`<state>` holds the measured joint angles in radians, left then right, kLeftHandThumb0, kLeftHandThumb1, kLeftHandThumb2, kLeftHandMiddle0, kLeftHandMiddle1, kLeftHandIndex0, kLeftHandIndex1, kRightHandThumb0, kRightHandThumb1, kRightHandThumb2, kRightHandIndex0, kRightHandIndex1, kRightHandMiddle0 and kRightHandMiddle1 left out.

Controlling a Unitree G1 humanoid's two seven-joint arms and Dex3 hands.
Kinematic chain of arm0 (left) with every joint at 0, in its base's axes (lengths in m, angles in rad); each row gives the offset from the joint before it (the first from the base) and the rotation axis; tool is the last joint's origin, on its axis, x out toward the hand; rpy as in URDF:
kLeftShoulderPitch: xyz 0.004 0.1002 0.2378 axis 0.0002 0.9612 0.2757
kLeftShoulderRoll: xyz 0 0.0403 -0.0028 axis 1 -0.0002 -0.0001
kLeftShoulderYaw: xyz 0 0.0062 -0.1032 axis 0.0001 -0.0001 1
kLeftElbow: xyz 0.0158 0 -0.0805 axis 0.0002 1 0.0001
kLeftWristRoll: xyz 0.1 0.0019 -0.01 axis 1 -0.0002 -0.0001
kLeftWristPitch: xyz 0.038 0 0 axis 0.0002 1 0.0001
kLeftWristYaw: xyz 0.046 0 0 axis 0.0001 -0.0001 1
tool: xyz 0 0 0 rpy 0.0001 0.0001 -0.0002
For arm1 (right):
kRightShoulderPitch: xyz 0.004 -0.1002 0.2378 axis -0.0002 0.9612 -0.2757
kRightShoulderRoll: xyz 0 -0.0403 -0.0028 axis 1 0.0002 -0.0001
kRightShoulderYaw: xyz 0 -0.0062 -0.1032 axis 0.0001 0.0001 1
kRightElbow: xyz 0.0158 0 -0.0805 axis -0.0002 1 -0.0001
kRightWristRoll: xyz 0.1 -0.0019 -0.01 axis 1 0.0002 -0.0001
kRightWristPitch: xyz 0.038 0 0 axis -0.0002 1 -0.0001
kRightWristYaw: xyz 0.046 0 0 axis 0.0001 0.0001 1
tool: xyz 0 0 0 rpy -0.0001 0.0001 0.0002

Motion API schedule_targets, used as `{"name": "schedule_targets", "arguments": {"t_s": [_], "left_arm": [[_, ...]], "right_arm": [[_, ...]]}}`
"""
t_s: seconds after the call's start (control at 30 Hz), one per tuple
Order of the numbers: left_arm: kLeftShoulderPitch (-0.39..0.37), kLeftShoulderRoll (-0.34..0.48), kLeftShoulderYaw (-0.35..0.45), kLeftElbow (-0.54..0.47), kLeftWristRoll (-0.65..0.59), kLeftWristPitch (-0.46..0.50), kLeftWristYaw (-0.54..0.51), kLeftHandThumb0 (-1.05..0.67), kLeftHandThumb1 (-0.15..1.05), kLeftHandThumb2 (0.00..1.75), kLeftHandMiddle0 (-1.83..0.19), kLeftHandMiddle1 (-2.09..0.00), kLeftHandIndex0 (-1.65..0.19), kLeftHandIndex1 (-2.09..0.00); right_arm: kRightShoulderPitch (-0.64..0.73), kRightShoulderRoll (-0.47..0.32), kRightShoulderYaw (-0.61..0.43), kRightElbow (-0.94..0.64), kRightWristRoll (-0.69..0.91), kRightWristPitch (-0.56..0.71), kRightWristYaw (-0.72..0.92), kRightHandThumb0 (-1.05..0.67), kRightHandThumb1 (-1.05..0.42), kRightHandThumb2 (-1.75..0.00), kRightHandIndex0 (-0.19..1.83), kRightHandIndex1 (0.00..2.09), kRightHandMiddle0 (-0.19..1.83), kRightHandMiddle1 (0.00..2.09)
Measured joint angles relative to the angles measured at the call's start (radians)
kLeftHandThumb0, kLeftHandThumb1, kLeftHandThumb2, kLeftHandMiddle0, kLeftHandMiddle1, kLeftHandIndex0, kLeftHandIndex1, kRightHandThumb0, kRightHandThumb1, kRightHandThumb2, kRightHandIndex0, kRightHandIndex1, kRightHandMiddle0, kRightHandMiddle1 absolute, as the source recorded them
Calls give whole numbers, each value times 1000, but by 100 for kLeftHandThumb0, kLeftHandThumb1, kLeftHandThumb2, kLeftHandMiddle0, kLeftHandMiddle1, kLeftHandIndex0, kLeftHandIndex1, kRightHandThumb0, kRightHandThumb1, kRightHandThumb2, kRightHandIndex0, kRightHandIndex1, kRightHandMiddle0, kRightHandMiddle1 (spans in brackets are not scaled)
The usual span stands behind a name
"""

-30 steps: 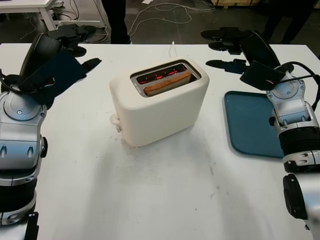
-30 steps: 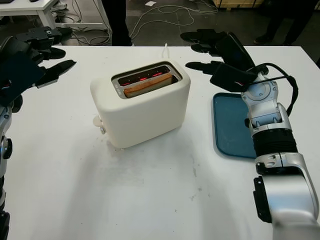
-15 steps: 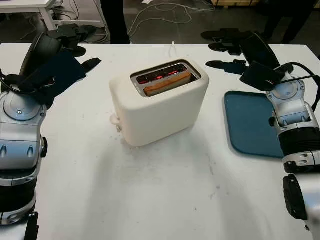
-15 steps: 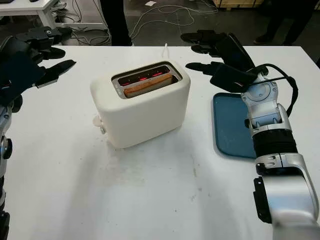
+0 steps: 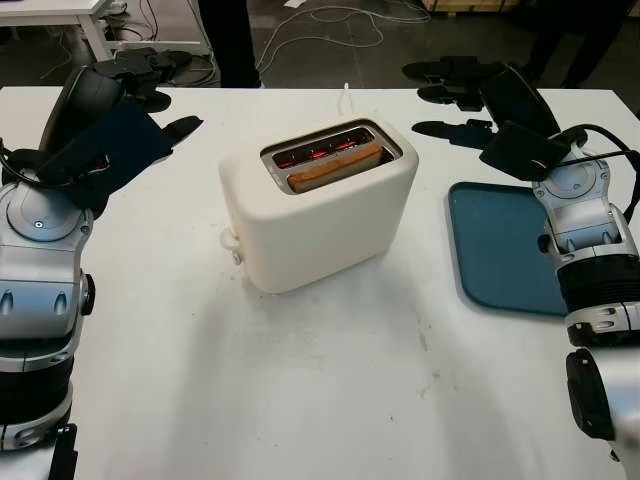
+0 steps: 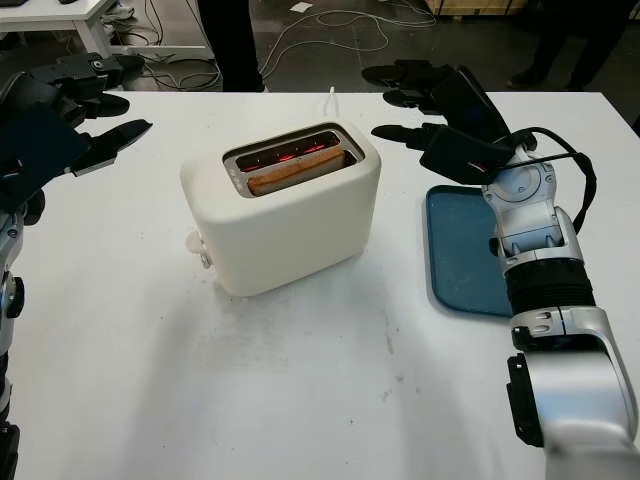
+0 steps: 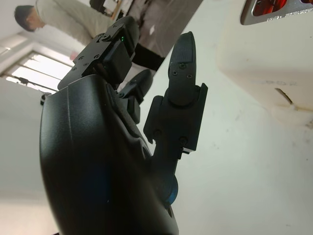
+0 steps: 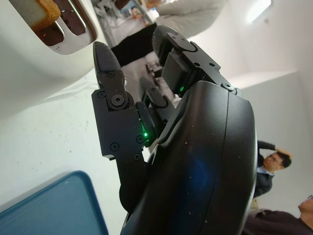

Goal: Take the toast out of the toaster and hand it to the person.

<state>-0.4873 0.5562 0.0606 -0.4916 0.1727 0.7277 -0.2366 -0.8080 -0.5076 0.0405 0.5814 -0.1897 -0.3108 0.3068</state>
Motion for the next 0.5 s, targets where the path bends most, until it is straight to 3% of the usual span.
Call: {"name": "schedule_targets", "arguments": {"t_s": [0.5], "left_arm": [[-3, -7, 0, -2, 0, 7, 0, -34, 92, 27, -21, -76, -50, 0]], "right_arm": [[4, 0, 1, -3, 0, 4, 0, -44, -91, 0, 70, 1, 64, 0]]}}
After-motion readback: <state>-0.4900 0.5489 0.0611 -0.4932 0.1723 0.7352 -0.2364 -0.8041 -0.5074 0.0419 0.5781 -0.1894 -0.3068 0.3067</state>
